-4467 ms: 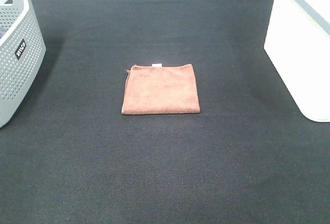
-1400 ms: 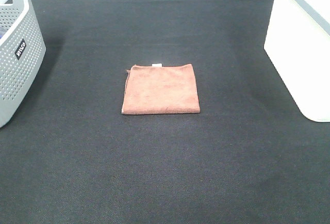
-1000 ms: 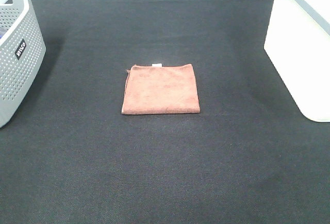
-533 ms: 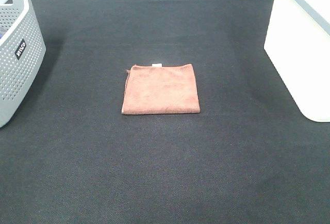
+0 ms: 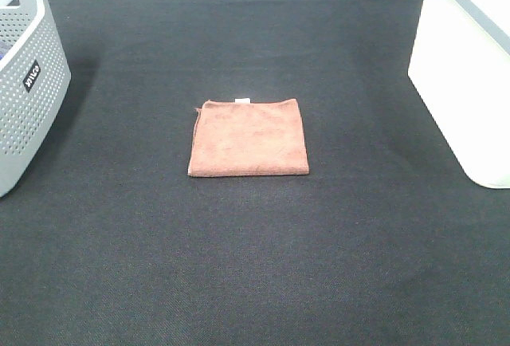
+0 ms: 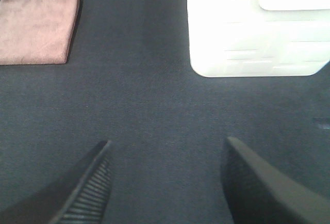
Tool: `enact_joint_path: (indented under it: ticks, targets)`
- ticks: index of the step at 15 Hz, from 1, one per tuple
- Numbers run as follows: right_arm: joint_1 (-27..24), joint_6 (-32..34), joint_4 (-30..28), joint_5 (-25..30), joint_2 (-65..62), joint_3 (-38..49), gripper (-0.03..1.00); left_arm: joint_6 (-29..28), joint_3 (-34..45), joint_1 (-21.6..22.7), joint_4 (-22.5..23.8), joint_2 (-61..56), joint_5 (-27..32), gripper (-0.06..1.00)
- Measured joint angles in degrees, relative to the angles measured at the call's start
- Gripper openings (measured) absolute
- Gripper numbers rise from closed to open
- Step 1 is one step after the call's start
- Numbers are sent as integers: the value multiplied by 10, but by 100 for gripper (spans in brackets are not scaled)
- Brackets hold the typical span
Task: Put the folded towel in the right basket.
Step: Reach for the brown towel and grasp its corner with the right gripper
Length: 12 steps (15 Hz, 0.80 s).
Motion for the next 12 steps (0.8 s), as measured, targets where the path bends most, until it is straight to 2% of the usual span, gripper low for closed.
enact_joint_path:
  ticks: [4,7,10,12]
  targets:
    - [0,-1,46,-15,227,-110,58,0,0,0,0,0,0,87]
    - [0,-42,93,-15,380,-217,58,0,0,0,0,0,0,87]
    - [0,-65,138,-10,482,-307,58,0,0,0,0,0,0,87]
    - [0,-71,154,-9,508,-332,58,0,0,0,0,0,0,87]
